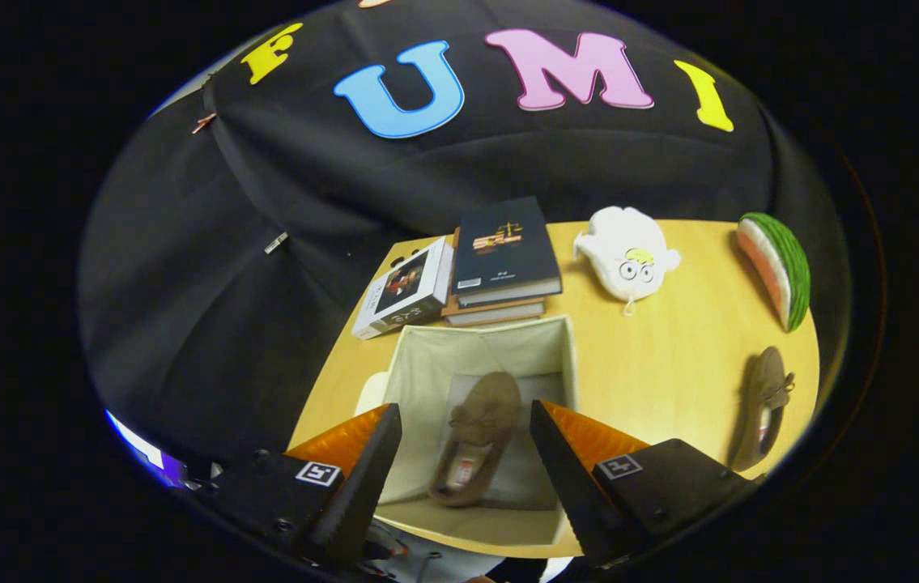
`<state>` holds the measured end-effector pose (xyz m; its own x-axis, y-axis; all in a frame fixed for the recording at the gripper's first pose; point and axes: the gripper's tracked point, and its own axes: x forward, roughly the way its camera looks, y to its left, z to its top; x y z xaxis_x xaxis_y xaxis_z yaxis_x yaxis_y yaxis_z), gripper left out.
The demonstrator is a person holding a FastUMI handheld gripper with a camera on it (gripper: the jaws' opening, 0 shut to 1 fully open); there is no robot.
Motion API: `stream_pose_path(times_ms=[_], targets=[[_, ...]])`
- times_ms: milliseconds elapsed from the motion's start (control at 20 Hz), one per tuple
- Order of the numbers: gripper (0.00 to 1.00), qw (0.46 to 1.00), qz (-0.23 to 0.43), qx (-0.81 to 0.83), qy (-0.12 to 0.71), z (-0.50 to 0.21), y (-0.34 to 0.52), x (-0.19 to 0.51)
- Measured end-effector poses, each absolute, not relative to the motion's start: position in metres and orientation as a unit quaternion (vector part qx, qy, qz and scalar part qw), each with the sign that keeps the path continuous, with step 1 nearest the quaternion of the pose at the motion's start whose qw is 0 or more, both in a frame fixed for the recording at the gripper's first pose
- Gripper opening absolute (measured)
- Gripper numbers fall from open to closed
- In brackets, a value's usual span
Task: Open the storage box then place both shoes into the box .Put the left shoe in first, then the right shoe, with the right side of both shoes facing outward in a uniform manner.
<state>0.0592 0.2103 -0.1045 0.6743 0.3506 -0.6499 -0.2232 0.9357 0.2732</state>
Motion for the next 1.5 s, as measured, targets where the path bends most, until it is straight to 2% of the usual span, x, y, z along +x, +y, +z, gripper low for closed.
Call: stream_pose_path(times_ms=[100,350,700,1000,1250,1500], targets=[[0.98,0.918,0.141,0.068,0.364,-0.100,0.160,0.055],[0.98,0.930,0.047,0.019,0.364,-0.115,0.012,0.053],[0.99,0.906,-0.032,0.071,0.416,-0.169,-0.114,0.035],[0.99,0.891,-0.041,0.045,0.450,-0.223,-0.177,0.031],[0.99,0.872,-0.020,0.013,0.488,-0.277,-0.202,0.036],[0.99,0.869,-0.008,0.054,0.493,-0.295,-0.205,0.057]])
